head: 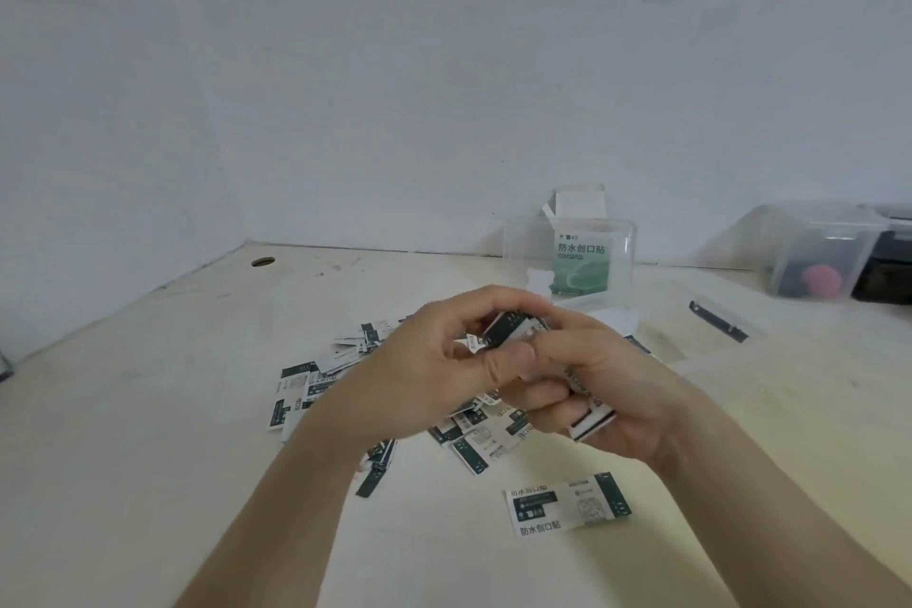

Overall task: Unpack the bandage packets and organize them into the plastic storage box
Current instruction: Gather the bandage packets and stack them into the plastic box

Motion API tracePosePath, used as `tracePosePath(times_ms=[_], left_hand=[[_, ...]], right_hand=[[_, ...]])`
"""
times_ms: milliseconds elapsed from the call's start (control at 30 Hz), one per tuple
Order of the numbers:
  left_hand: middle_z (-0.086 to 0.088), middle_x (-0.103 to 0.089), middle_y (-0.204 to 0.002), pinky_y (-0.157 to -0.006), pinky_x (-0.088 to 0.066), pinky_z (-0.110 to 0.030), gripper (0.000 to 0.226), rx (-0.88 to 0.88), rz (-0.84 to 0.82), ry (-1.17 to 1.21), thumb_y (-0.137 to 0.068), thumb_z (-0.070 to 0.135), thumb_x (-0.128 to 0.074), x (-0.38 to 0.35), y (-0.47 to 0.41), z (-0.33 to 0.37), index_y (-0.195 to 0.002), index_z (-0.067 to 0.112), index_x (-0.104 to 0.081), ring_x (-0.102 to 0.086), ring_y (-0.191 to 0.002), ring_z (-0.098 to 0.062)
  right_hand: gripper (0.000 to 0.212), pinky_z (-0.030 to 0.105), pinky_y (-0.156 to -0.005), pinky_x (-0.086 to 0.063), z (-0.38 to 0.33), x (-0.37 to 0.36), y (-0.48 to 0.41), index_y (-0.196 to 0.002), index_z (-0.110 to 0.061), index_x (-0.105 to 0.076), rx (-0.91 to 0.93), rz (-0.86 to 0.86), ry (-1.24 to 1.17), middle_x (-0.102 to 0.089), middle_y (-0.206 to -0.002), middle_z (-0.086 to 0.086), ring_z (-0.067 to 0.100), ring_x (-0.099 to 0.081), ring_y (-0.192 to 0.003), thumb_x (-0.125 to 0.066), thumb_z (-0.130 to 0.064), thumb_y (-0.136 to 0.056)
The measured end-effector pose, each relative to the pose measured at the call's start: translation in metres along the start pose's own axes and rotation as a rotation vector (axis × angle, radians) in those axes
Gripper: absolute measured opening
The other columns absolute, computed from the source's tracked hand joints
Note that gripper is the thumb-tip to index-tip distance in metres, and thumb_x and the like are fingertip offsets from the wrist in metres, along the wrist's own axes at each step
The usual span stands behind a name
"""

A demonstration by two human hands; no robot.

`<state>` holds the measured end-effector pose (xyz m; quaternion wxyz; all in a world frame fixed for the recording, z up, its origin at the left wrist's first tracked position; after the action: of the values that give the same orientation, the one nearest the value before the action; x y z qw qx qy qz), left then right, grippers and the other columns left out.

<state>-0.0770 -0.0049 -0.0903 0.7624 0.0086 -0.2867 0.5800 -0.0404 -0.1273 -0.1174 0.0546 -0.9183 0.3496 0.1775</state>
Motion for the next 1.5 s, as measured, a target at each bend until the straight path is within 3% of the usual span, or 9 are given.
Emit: tracePosePath(times_ms=[233,333,433,600,767,967,1233,1367,1500], left_hand=[[-0.007,-0.072,-0.097,-0.076,-0.055,-0.026,0.028,0.036,0.079,0.072,-0.086,0.002,-0.068,-0.009,-0.01,-0.006,-0.109,0.019,-0.069,-0.07,-0.086,-0.021],[-0.002,-0.073,-0.084,-0.061,-0.051,-0.019,0.027,0.076,0.244,0.095,-0.085,-0.006,-0.066,-0.005,-0.011,-0.01,-0.097,0.018,-0.07,-0.067,-0.068,-0.011],[-0.001,-0.067,-0.081,-0.05,-0.044,-0.018,0.023,0.152,0.347,0.151,-0.086,-0.003,-0.067,-0.003,-0.014,-0.018,-0.091,0.019,-0.07,-0.055,-0.052,-0.011],[-0.008,-0.061,-0.091,-0.048,-0.042,-0.021,0.022,-0.01,0.311,0.29,-0.079,0.036,-0.072,-0.027,-0.021,-0.006,-0.095,0.023,-0.065,-0.049,-0.064,-0.02],[-0.008,-0.051,-0.058,-0.044,-0.04,-0.034,0.027,-0.191,0.558,0.047,-0.09,0.024,-0.064,-0.04,-0.028,0.013,-0.07,0.006,-0.06,-0.044,-0.05,-0.025],[-0.016,-0.046,-0.048,-0.044,-0.03,-0.029,0.046,-0.086,0.434,-0.227,-0.093,0.022,-0.057,-0.046,-0.044,0.017,-0.054,-0.001,-0.05,-0.035,-0.042,-0.01],[0.005,-0.044,-0.04,-0.043,-0.033,-0.022,0.053,0.05,0.424,-0.298,-0.095,0.04,-0.05,-0.051,-0.061,0.019,-0.058,0.003,-0.058,-0.039,-0.037,-0.007],[0.016,-0.063,-0.09,-0.055,-0.045,-0.019,0.022,0.068,0.277,-0.078,-0.09,0.049,-0.058,-0.052,-0.059,0.015,-0.102,0.032,-0.065,-0.06,-0.07,-0.004],[0.042,-0.016,-0.142,-0.098,-0.037,-0.009,0.109,0.03,-0.062,-0.208,-0.059,0.045,-0.089,-0.065,-0.042,0.01,-0.136,0.066,-0.015,-0.022,-0.133,0.016]], right_hand=[[0.038,0.018,-0.039,-0.039,-0.003,0.003,0.019,-0.112,-0.008,-0.059,-0.102,-0.035,-0.051,-0.057,-0.081,0.014,0.016,-0.05,-0.054,-0.053,0.009,-0.078],[0.033,0.03,-0.062,-0.058,-0.009,0.017,0.03,-0.118,-0.018,-0.062,-0.006,0.213,0.316,-0.066,-0.102,0.022,0.023,-0.068,-0.074,-0.059,0.001,-0.091],[0.032,0.031,-0.068,-0.054,-0.019,0.025,0.041,-0.107,-0.024,-0.068,0.215,0.405,0.775,-0.072,-0.085,0.008,0.014,-0.066,-0.069,-0.05,0.001,-0.096],[0.035,0.022,-0.054,-0.037,-0.01,0.027,0.048,-0.097,-0.005,-0.075,0.177,0.269,0.137,-0.061,-0.072,0.013,0.013,-0.048,-0.053,-0.043,0.01,-0.092],[0.027,0.017,-0.041,-0.034,0.005,0.023,0.053,-0.104,-0.006,-0.059,0.079,0.211,-0.253,-0.053,-0.077,0.018,0.017,-0.046,-0.048,-0.046,0.01,-0.086],[0.021,0.034,-0.08,-0.049,-0.007,0.035,0.068,-0.083,-0.013,-0.059,0.137,0.265,0.385,-0.064,-0.093,0.025,0.033,-0.067,-0.091,-0.075,-0.026,-0.077],[0.023,0.026,-0.066,-0.051,-0.026,0.04,0.063,-0.075,-0.01,-0.059,0.223,0.286,0.486,-0.069,-0.078,0.015,0.044,-0.066,-0.091,-0.079,-0.019,-0.071],[0.024,0.036,-0.076,-0.049,-0.025,0.051,0.061,-0.081,-0.006,-0.058,0.215,0.325,0.26,-0.069,-0.091,0.03,0.037,-0.069,-0.086,-0.076,-0.018,-0.072],[0.036,0.038,-0.077,-0.052,-0.02,0.066,0.062,-0.096,-0.006,-0.058,0.204,0.301,0.067,-0.068,-0.089,0.023,0.028,-0.068,-0.08,-0.078,-0.024,-0.072]])
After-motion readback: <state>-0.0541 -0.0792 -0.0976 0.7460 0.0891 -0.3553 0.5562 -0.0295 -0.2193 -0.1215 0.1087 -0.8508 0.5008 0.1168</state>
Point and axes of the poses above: each hand's wrist, its own y-axis away from the middle knuckle, its own x-axis out of the back of the hand, z = x × y, the point moved 4 cm from there along -y, towards the middle knuckle
